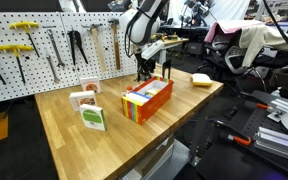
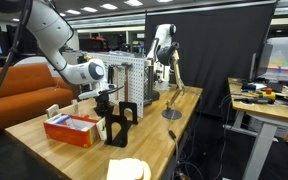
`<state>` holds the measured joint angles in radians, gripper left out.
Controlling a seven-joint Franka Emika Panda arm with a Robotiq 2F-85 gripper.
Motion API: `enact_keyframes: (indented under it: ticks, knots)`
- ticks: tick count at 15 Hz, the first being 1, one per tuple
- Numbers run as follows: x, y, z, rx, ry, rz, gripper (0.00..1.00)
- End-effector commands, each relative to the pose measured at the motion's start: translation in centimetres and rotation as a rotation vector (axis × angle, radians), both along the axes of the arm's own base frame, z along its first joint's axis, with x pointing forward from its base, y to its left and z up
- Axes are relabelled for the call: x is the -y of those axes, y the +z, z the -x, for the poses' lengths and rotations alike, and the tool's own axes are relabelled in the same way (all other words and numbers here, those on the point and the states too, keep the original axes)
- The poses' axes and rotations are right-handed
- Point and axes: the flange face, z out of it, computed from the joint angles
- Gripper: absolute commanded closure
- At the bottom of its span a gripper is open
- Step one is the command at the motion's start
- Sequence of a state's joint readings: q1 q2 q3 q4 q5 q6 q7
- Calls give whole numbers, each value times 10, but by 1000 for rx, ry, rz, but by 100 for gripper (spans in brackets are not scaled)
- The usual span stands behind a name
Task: Place the white and yellow book inside the box
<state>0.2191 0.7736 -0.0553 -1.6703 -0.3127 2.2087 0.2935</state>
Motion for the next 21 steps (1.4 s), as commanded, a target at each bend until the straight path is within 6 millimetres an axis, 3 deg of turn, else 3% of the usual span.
enact_keyframes:
  ticks: [1, 6, 9, 12, 17, 21]
  knots:
    - [6, 6, -4, -11, -32, -2, 100]
    - [18, 32, -14, 78, -81, 55, 96]
    - [27, 73, -23, 180, -135, 75, 96]
    - [23, 117, -23, 256, -153, 62, 96]
    - [0, 172, 0, 311, -147, 32, 96]
    - [-35, 186, 41, 279, -83, 29, 96]
